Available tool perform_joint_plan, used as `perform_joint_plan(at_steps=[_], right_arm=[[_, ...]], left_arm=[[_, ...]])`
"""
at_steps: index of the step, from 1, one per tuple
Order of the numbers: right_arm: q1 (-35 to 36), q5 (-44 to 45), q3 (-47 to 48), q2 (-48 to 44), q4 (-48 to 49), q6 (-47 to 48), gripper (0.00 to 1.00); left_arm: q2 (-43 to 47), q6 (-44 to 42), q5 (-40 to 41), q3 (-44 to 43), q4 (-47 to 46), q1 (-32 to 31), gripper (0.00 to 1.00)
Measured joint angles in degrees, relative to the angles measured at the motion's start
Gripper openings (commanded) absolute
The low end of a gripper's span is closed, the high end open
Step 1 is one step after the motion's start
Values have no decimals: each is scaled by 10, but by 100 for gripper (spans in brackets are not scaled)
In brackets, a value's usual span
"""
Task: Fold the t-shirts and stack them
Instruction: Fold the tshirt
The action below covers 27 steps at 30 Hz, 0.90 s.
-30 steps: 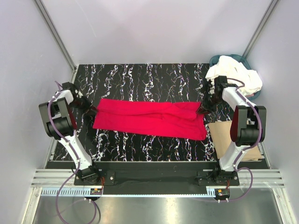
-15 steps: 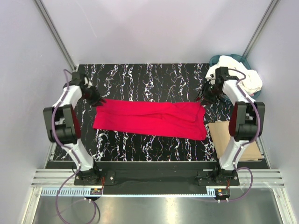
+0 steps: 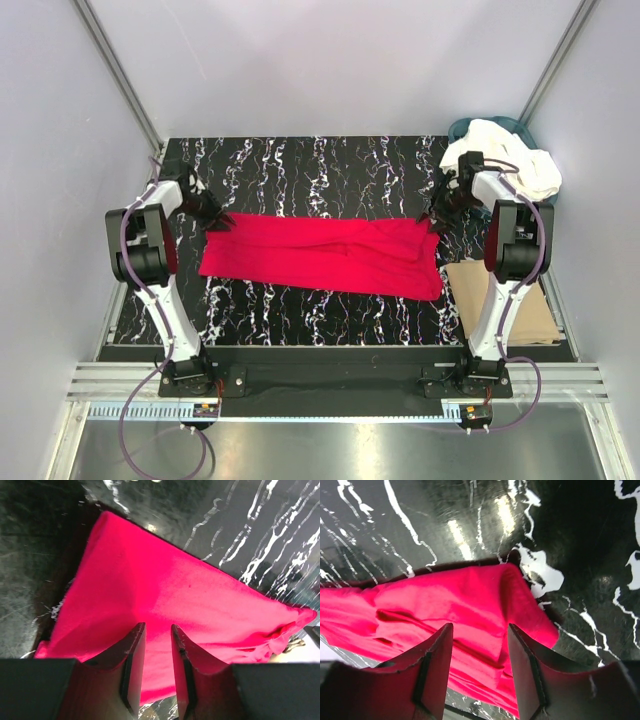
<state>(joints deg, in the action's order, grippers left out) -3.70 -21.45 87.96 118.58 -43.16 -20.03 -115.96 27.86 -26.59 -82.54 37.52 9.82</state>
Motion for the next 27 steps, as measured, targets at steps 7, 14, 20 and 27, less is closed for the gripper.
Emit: perform_joint_plan(at_steps=[7, 14, 20, 27], right_arm=[[-1, 10, 20, 29, 3, 0, 47], [-1, 19, 50, 52, 7, -2, 0], [-3, 53, 36, 36, 2, -3, 25], [-7, 54, 38, 21, -20, -3, 42]], left_arm=[[-10, 7, 5, 7, 1, 17, 29], [-12, 9, 12, 17, -1, 27, 28], [-9, 8, 14, 25, -3, 35, 29], [61, 2, 42, 31, 9, 38, 34]])
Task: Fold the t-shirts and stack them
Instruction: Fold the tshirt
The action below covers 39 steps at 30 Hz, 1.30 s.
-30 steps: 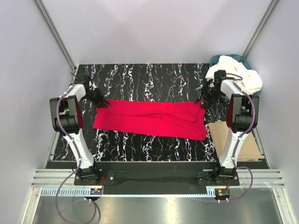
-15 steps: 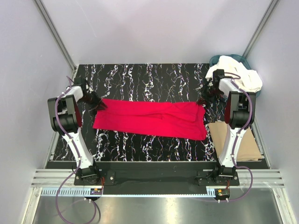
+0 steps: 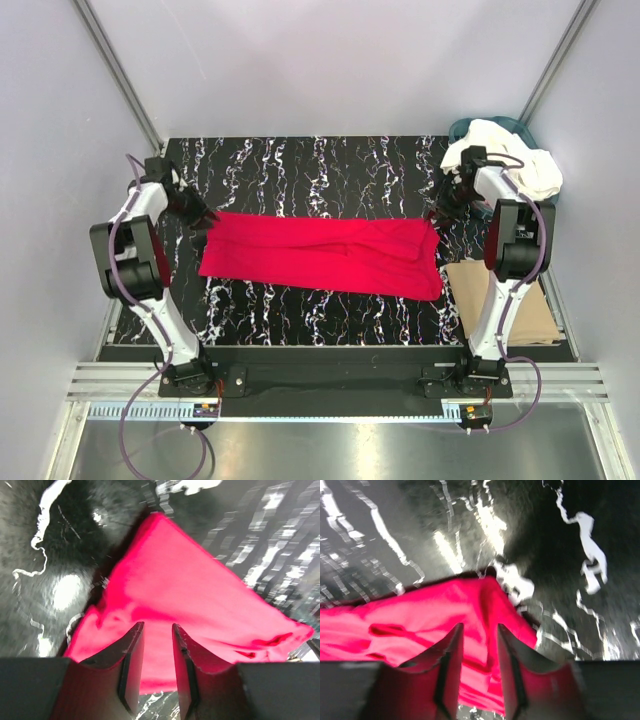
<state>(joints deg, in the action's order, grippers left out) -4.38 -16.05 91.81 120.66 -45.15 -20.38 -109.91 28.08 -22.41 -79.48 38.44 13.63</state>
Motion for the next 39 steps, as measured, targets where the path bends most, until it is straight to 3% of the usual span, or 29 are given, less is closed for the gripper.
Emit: perform_joint_plan(at_steps=[4, 9, 12, 17, 27, 39], right_arm=[[-2, -14, 1, -43, -12, -3, 43], [41, -62, 21, -64, 4, -11, 48], [103, -103, 56, -40, 11, -14, 55], [178, -156, 108, 28, 26, -21, 53], [179, -134, 101, 61, 17, 2, 55], [186, -105, 83, 71, 17, 35, 47]], left_arm=[[40, 1, -2, -23, 4, 0, 30], [17, 8, -33, -37, -12, -16, 29], [-6, 11, -46, -37, -14, -58, 30], [-32, 16, -70, -37, -22, -154, 30], [-34, 20, -92, -9, -40, -232, 30], [4, 19, -100, 36, -40, -240, 30]])
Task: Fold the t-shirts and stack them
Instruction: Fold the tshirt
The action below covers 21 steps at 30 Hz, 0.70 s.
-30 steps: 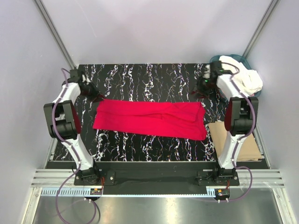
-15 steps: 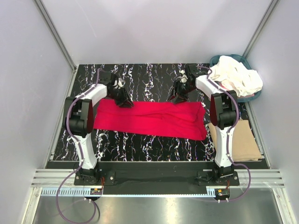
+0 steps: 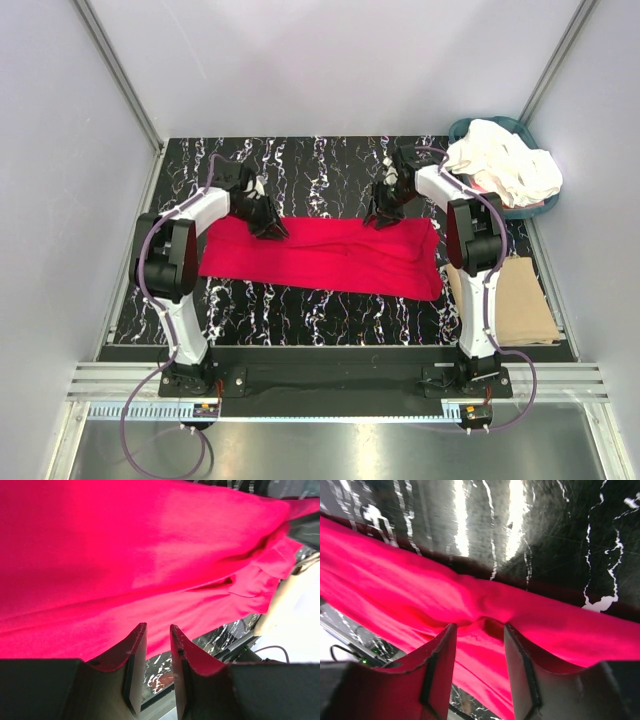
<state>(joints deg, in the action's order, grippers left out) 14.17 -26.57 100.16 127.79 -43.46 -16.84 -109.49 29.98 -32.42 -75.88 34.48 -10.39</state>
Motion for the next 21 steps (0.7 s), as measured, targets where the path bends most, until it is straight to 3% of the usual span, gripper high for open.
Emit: perform_joint_plan(at_steps=[5, 6, 8, 16, 19, 20, 21], right_arm=[[2, 4, -2, 13, -3, 9, 31], [3, 5, -2, 13, -3, 9, 14], [3, 5, -2, 13, -4, 14, 5], [4, -1, -55, -23, -19, -2, 4], [6, -13, -103, -64, -29, -20, 11], [9, -19, -120, -80, -30, -28, 20], [13, -26, -137, -96, -28, -38, 20]], left_arm=[[8, 0, -6, 0, -2, 0, 29], [8, 0, -6, 0, -1, 0, 29], [8, 0, -7, 0, -2, 0, 29], [15, 0, -8, 2, -1, 0, 29], [19, 0, -8, 4, -1, 0, 29], [19, 0, -8, 4, -2, 0, 29], [19, 0, -8, 4, -2, 0, 29]])
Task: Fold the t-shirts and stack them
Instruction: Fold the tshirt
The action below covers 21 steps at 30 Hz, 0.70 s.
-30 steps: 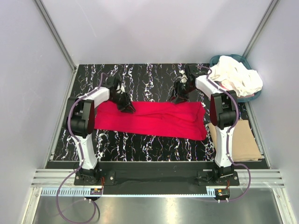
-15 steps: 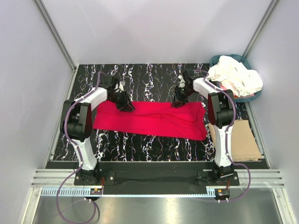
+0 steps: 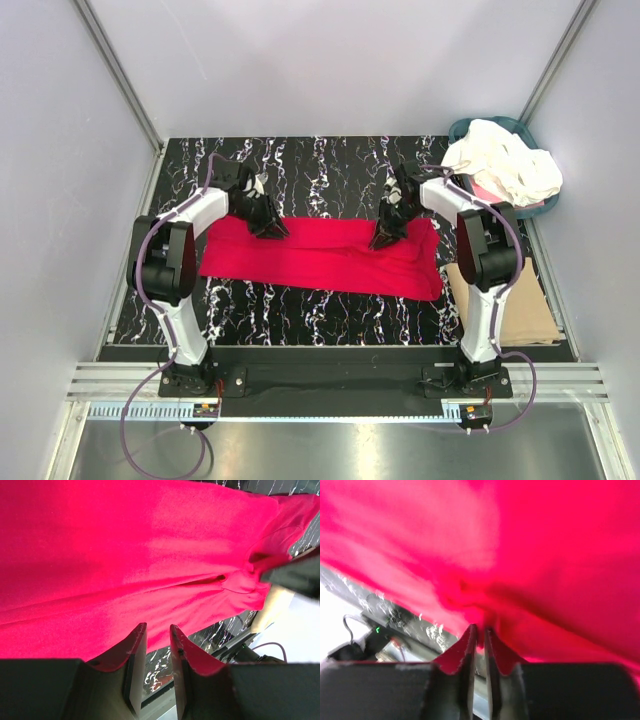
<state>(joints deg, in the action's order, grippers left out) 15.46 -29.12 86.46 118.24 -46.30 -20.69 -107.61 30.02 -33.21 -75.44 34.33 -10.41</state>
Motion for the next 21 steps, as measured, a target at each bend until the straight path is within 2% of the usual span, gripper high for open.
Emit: perform_joint_plan(at_steps=[1, 3, 8, 11, 12, 13, 16, 19, 21], right_arm=[[6, -7, -19, -16, 3, -7, 21], [24, -26, -63, -52, 10, -33, 39], [63, -89, -217, -192, 44, -99, 59], [27, -89, -236, -260, 37, -104, 64], [-2, -94, -234, -272, 39, -101, 65], [-38, -92, -228, -276, 43, -98, 71], [-140, -74, -207, -254, 51, -79, 70], [-191, -46, -194, -225, 50, -68, 66], [-200, -28, -189, -212, 49, -66, 64]], left_arm=[[0, 0, 0, 1, 0, 0, 29], [0, 0, 0, 1, 0, 0, 30], [0, 0, -2, 2, 0, -1, 36], [0, 0, -4, 2, -1, -11, 40], [0, 0, -5, 2, -3, -19, 42], [0, 0, -5, 1, -6, -31, 42], [-3, 12, -9, -14, -14, -85, 43], [-11, 56, -14, -33, -55, -150, 41], [-20, 89, -15, -38, -95, -185, 39]])
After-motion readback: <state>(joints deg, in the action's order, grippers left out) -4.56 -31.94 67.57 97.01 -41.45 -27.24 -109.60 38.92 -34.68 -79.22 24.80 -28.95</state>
